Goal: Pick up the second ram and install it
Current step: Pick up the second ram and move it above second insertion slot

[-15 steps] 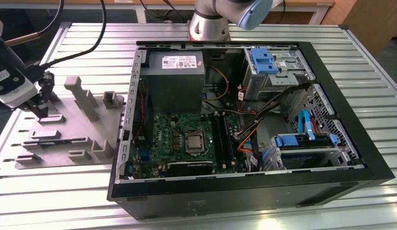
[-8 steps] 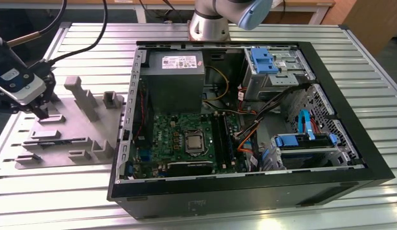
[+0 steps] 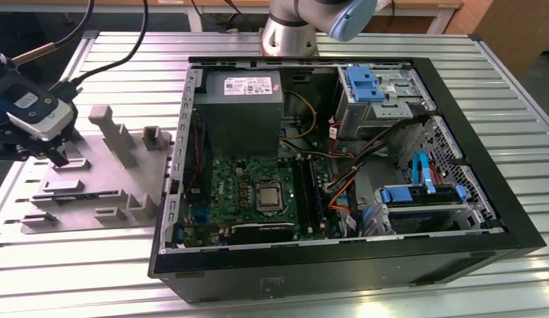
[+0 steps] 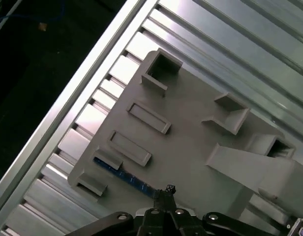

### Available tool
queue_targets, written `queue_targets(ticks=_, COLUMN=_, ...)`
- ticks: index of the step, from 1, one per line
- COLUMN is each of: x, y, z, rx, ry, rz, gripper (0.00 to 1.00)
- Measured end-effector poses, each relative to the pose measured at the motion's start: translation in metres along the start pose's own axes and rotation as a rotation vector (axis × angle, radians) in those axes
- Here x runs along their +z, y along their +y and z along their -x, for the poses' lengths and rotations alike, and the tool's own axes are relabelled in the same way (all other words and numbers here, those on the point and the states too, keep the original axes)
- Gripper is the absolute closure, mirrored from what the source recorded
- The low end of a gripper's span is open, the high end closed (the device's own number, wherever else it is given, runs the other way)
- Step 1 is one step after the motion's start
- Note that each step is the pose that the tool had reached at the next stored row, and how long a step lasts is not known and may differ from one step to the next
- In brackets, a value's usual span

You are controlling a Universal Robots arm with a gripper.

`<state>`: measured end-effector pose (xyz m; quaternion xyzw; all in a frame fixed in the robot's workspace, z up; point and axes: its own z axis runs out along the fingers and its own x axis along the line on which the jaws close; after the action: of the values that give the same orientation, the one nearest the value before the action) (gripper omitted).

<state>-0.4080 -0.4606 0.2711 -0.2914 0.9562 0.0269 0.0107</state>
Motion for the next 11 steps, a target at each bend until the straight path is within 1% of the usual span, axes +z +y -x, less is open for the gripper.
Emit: queue_targets(ticks=11, x=0.0068, y=-0.0003, z=-0.0002, rx=-0.199, ry=0.009, rz=0.0072, gripper=0.89)
